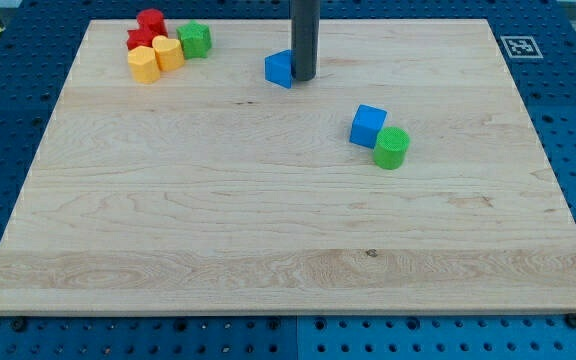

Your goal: Move the green circle to the bottom of the blue cube

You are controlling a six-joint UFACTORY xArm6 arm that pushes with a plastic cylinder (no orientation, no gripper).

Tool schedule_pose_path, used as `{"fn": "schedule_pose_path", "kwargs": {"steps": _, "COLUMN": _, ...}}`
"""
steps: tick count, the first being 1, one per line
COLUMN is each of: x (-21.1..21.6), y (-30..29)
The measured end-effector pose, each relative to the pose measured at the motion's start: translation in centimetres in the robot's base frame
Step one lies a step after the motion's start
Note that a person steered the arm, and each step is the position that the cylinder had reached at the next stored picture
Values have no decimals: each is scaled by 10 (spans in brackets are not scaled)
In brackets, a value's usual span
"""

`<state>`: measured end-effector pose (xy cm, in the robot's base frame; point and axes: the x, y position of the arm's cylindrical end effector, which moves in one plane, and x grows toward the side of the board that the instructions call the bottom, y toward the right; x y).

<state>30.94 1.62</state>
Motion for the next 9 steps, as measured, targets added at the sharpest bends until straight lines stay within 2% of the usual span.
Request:
{"fn": "schedule_pose_path", "kwargs": {"steps": 4, "x": -2, "y": -43}}
{"fn": "schedule_pose_path", "kwargs": {"steps": 5, "x": -2, "y": -79}}
{"fn": "schedule_pose_path", "kwargs": {"steps": 6, "x": 7, "y": -86}}
{"fn": "schedule_pose_path", "kwargs": {"steps": 7, "x": 40, "y": -93}}
{"fn": "schedule_pose_path", "kwargs": {"steps": 8, "x": 10, "y": -94}}
{"fn": "schedule_pose_path", "kwargs": {"steps": 9, "x": 4, "y": -86}}
